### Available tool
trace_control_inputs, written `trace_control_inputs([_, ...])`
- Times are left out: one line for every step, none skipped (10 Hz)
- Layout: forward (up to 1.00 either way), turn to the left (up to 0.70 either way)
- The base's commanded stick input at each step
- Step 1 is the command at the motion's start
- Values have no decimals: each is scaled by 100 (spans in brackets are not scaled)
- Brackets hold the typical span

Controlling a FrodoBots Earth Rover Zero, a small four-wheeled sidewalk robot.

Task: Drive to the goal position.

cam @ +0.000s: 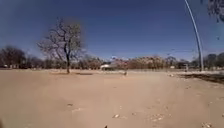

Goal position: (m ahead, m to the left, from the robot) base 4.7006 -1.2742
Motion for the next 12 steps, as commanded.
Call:
trace_control_inputs([85, 0])
trace_control_inputs([85, 0])
trace_control_inputs([85, 0])
trace_control_inputs([91, 0])
trace_control_inputs([97, 0])
trace_control_inputs([100, 0])
trace_control_inputs([100, 0])
trace_control_inputs([100, -27])
trace_control_inputs([100, -27])
trace_control_inputs([100, -27])
trace_control_inputs([100, -27])
trace_control_inputs([100, -27])
